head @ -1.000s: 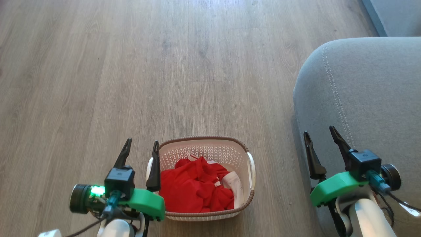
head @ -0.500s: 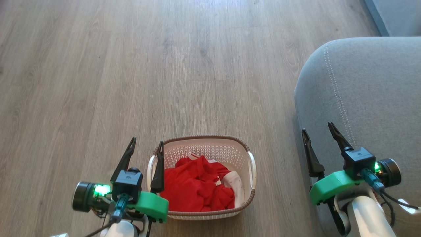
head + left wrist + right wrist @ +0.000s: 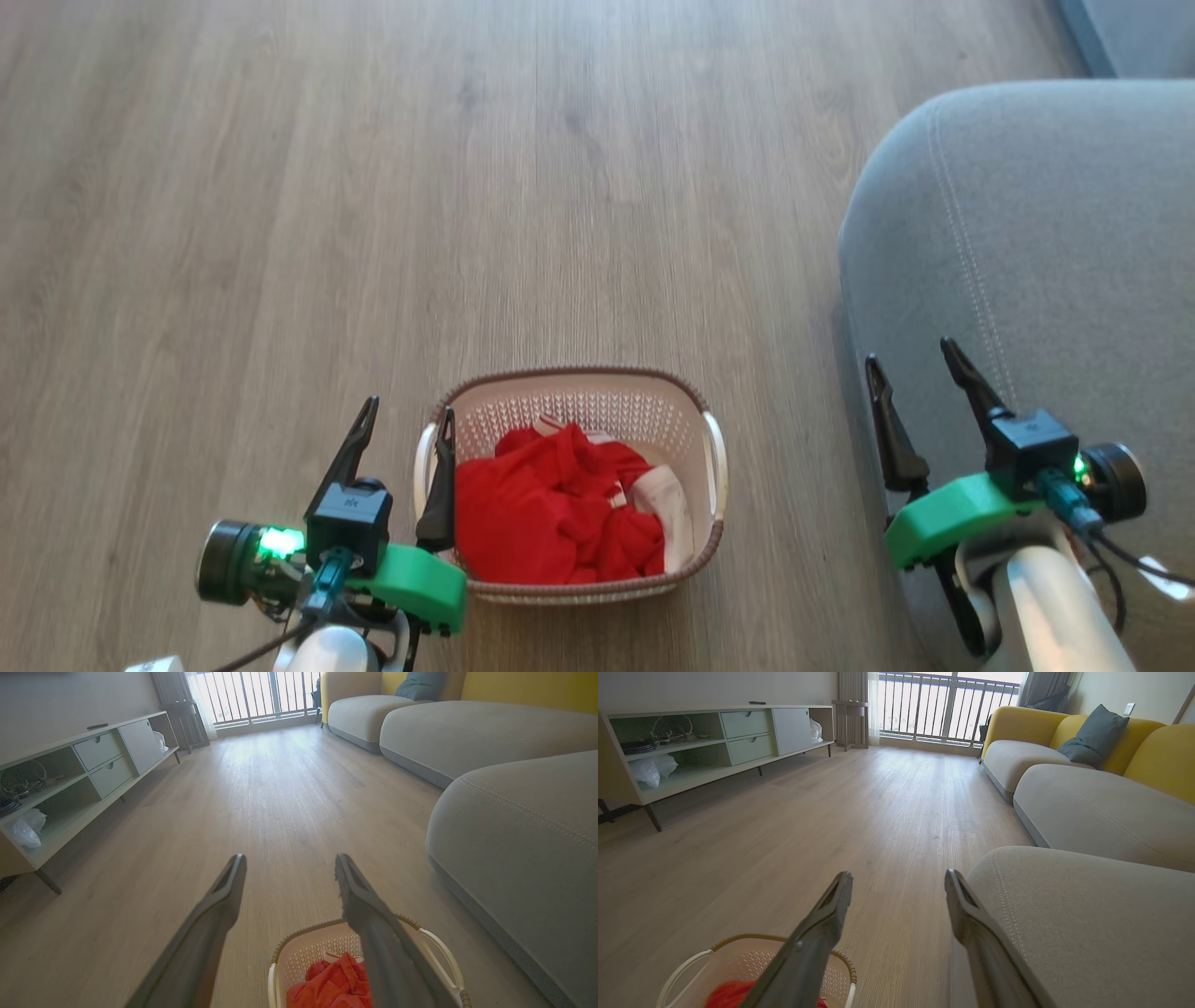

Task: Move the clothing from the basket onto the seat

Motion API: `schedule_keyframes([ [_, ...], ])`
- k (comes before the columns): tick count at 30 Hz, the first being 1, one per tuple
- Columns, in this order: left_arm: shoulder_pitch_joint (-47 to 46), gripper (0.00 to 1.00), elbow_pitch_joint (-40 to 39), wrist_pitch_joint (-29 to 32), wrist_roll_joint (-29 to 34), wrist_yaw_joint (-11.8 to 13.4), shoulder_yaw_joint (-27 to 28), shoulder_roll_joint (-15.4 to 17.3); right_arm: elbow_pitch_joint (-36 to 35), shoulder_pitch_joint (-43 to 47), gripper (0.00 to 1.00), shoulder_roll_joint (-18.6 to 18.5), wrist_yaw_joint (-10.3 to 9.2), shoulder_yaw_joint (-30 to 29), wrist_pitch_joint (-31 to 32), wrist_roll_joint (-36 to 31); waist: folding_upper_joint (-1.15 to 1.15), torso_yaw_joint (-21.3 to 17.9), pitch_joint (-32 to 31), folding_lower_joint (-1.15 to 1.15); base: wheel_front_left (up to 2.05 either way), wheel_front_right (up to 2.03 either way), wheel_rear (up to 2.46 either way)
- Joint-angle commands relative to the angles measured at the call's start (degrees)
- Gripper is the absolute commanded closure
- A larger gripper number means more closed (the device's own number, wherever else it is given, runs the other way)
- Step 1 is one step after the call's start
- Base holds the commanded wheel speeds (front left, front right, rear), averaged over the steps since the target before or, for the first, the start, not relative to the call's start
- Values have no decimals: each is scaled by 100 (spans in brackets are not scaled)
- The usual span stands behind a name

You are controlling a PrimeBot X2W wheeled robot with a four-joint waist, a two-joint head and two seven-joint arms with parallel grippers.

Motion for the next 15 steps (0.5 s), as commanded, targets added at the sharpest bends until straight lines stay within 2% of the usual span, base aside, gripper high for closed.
schedule_keyframes([
  [1, -262, 0, -120, -72, -21, -32, 210, -27, -175, -330, 0, -18, -1, 91, -77, 29, 0, -22, 121, 0, 0, 0, 0],
  [7, -460, 0, 61, -72, 6, -279, 271, -14, -179, -499, 0, -18, -1, 28, -77, 22, 0, -148, 724, 0, 0, 0, 0],
  [15, -861, 0, 876, -72, 37, -590, 301, 125, -158, -719, 0, -18, -1, -3, -77, 33, 0, -460, 1707, 0, 0, 0, 0],
])
